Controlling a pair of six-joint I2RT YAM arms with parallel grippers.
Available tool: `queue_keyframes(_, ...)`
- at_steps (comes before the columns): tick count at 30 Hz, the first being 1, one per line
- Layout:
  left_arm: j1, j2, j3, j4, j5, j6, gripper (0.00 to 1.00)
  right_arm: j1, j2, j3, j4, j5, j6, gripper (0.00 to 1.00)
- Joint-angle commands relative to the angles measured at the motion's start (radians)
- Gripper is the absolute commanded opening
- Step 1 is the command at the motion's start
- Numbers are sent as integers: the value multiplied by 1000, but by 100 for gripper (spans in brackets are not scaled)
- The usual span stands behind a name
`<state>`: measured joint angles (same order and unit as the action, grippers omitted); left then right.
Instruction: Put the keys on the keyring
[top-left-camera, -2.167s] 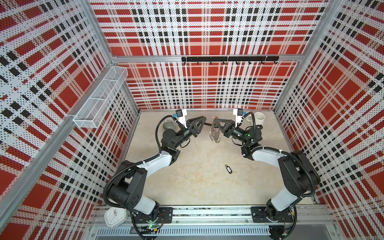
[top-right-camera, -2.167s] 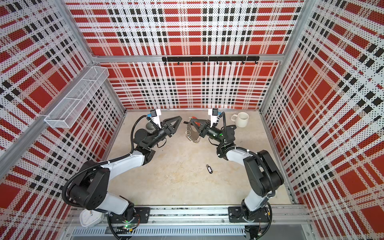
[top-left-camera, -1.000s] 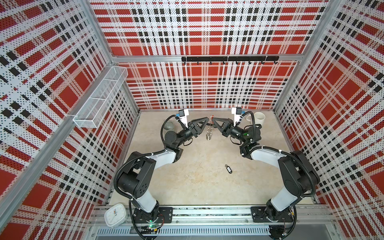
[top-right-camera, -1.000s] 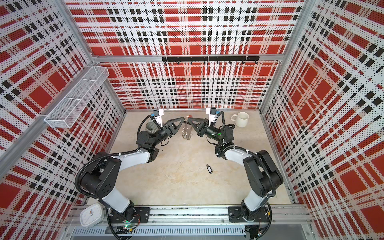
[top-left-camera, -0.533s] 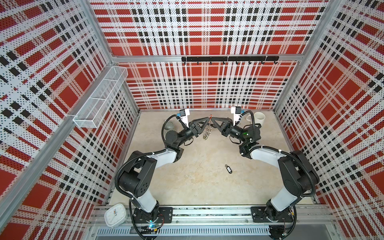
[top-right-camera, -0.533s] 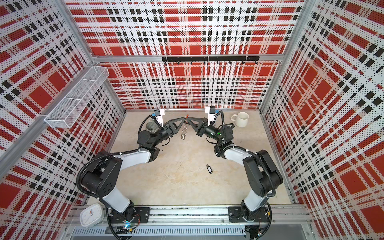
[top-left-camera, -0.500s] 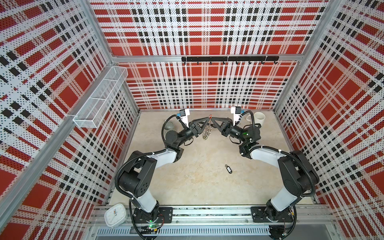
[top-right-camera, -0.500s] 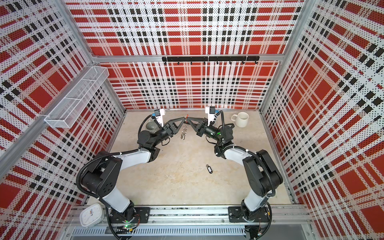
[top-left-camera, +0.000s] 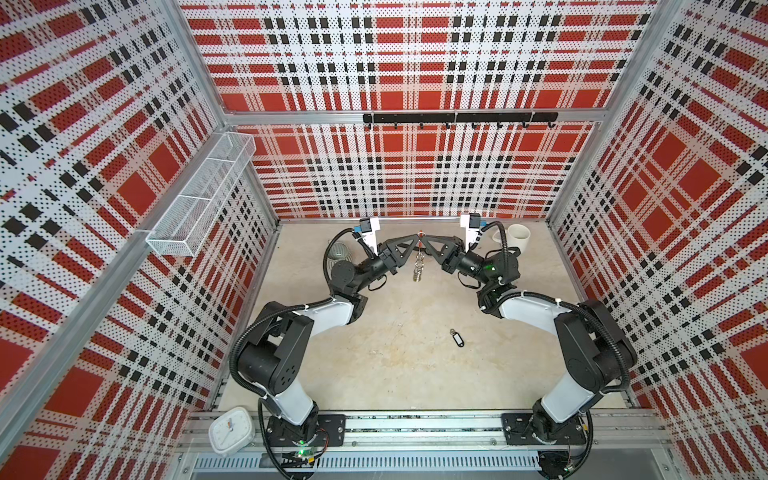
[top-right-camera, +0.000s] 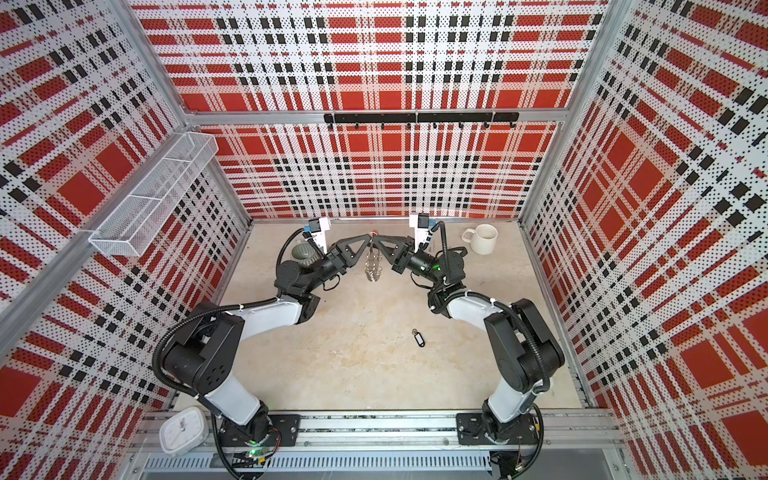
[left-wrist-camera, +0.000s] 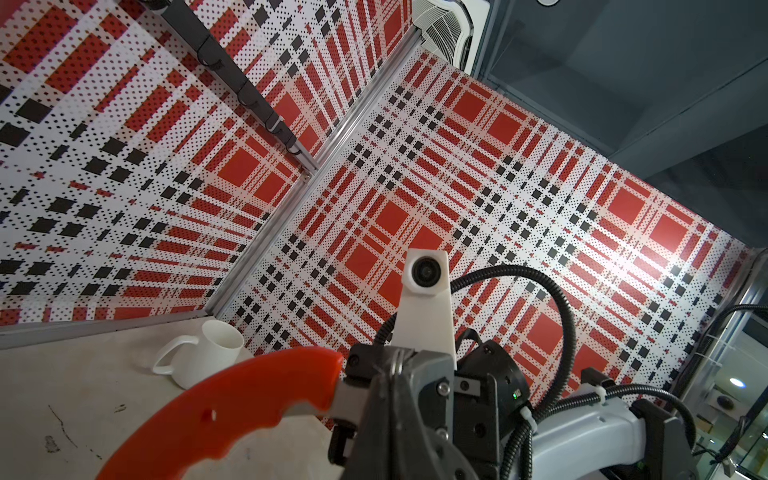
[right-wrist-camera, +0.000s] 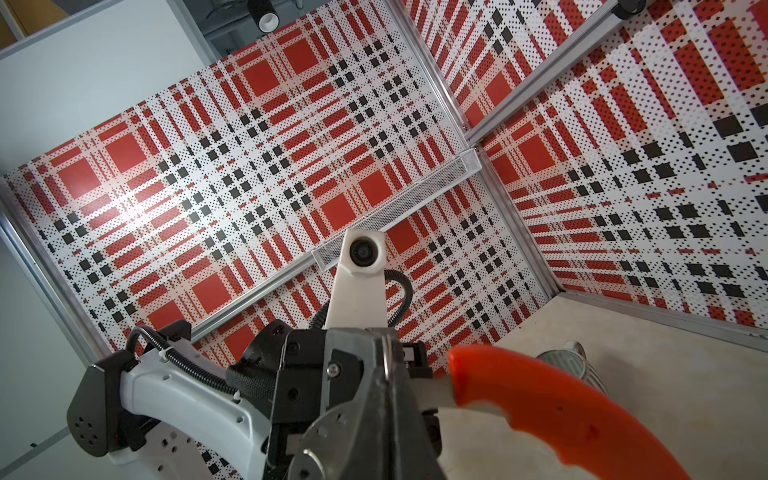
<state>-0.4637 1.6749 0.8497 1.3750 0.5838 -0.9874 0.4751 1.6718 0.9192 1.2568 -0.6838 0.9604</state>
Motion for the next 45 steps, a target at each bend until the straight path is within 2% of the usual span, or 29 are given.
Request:
queue_keyframes(1,-8,-15,7,-28,-6,32,0,17,0,23,-1,-5,-21,0)
queue_keyframes(6,-15,-68,-10,-188,-84,139,0,17,-16,10,-65,17,-66,0)
queue_keyframes(8,-27,-102,-15,-285,-144,207,0,18,-18,7,-84,23,-81,0)
queue_keyframes(12,-89,-191,-22,-484,-348,383,0,18,-18,1,-96,29,-96,0)
queue_keyframes(15,-133,-237,-30,-544,-417,503,0,18,-12,-2,-84,28,-93,0)
queue_keyframes(19,-122,-235,-34,-541,-365,471,0,18,5,0,-37,21,-63,0)
queue_keyframes(22,-88,-207,-6,-520,-180,443,0,17,11,-2,-20,19,-47,0)
queue_keyframes(24,-71,-185,2,-472,-104,402,0,18,7,-9,-20,20,-48,2)
queue_keyframes(29,-62,-194,-24,-424,-117,382,0,14,-19,-30,-56,30,-77,27)
queue_keyframes(35,-38,-217,-41,-428,-99,395,0,-34,-87,-89,-105,26,-100,37)
queue_keyframes(37,-26,-221,-36,-448,-74,403,0,-63,-121,-101,-199,14,-138,41)
queue_keyframes(39,-19,-227,-17,-514,-73,442,0,-89,-171,-69,-419,21,-269,43)
queue_keyframes(41,-22,-238,13,-620,-97,518,0,-87,-210,41,-838,133,-499,44)
queue_keyframes(42,-23,-244,23,-655,-108,545,0,-81,-212,92,-977,189,-578,44)
queue_keyframes(43,-24,-247,29,-679,-118,569,0,-77,-207,136,-1093,245,-633,43)
queue_keyframes(45,-23,-247,36,-693,-105,595,0,-76,-202,178,-1181,312,-684,38)
